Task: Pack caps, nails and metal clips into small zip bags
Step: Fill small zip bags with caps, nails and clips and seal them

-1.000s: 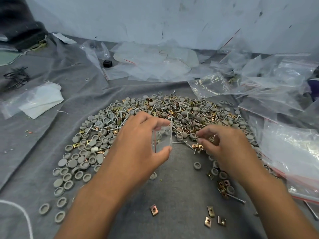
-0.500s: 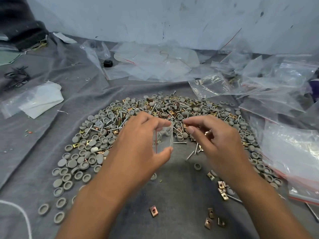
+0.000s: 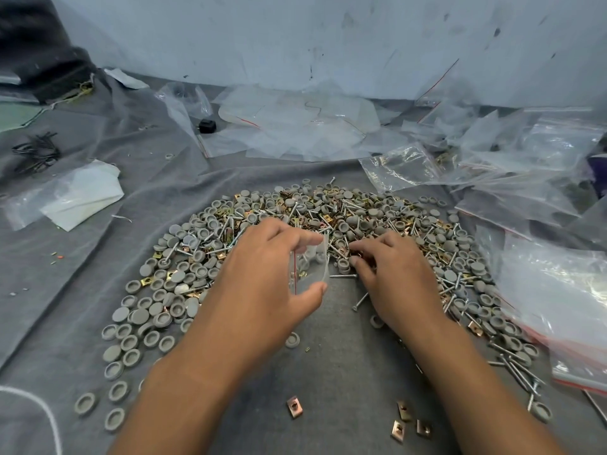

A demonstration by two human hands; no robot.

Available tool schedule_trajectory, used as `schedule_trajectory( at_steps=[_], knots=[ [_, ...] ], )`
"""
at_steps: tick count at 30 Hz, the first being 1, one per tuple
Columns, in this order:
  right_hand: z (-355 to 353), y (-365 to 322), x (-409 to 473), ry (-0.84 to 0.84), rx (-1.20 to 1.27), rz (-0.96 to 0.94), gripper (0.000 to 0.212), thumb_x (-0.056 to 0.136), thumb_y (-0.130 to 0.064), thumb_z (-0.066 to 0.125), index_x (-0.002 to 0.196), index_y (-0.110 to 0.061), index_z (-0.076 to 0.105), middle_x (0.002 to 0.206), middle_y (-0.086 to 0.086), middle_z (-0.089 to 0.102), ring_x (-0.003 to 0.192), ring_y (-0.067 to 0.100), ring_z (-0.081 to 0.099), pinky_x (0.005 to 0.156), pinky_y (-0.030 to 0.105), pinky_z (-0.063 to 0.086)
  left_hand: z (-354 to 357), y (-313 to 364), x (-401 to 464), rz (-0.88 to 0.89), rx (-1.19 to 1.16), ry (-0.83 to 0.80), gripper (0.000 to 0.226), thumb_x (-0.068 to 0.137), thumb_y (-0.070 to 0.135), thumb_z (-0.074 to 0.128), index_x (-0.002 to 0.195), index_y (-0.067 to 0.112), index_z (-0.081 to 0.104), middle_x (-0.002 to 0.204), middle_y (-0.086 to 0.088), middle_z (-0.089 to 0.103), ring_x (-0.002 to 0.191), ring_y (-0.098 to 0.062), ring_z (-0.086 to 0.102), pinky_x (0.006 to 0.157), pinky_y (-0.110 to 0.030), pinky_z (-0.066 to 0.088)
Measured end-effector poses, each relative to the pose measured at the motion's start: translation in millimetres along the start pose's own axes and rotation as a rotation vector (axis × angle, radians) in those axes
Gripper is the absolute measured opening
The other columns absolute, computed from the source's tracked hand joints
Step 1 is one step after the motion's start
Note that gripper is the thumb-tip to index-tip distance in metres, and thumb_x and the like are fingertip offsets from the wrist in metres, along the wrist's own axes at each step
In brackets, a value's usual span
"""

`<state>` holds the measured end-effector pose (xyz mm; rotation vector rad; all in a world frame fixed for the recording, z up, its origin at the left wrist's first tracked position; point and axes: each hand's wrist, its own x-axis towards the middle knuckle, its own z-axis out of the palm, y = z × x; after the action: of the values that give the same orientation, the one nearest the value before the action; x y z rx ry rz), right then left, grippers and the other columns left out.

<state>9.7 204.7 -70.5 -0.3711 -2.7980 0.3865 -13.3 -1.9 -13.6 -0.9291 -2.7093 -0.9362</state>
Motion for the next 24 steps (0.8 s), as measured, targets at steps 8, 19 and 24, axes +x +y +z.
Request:
schedule_trajectory(
  at_steps=[8,19,24],
  knots=[
    [-5,5,-2,-0.076,-0.026,0.006,0.012,0.098,-0.035,0.063,0.108,-0.031,0.059,0.115,-0.010,0.053,0.109,0.015,0.042,0.077,0.032,0.041,-2,-1,-2,-0.003,-0.003,-0.010,0.052,0.080,0.044,0.071,0.130,0.041,0.057,0.104,0.028,0.045,0.101,0.005,0.043,0.086,-0.011,0.035],
    [-35,-13,-4,0.117,0.719,-0.072,0.011,0.098,-0.027,0.067,0.101,-0.037,0.070,0.090,-0.017,0.069,0.070,0.007,0.059,0.060,0.009,0.043,-1,0,1,-0.002,0.010,-0.004,0.051,0.079,0.045,0.073,0.128,0.041,0.058,0.107,0.023,0.048,0.102,0.004,0.043,0.091,-0.014,0.034],
    [-36,-35,-18,-0.003,0.694,-0.324,0.013,0.093,-0.027,0.073,0.105,-0.032,0.072,0.094,-0.019,0.070,0.075,0.005,0.061,0.065,0.008,0.042,3,-1,2,0.000,0.033,-0.008,0.046,0.081,0.044,0.072,0.125,0.040,0.059,0.106,0.022,0.048,0.099,0.003,0.041,0.085,-0.014,0.032]
  ],
)
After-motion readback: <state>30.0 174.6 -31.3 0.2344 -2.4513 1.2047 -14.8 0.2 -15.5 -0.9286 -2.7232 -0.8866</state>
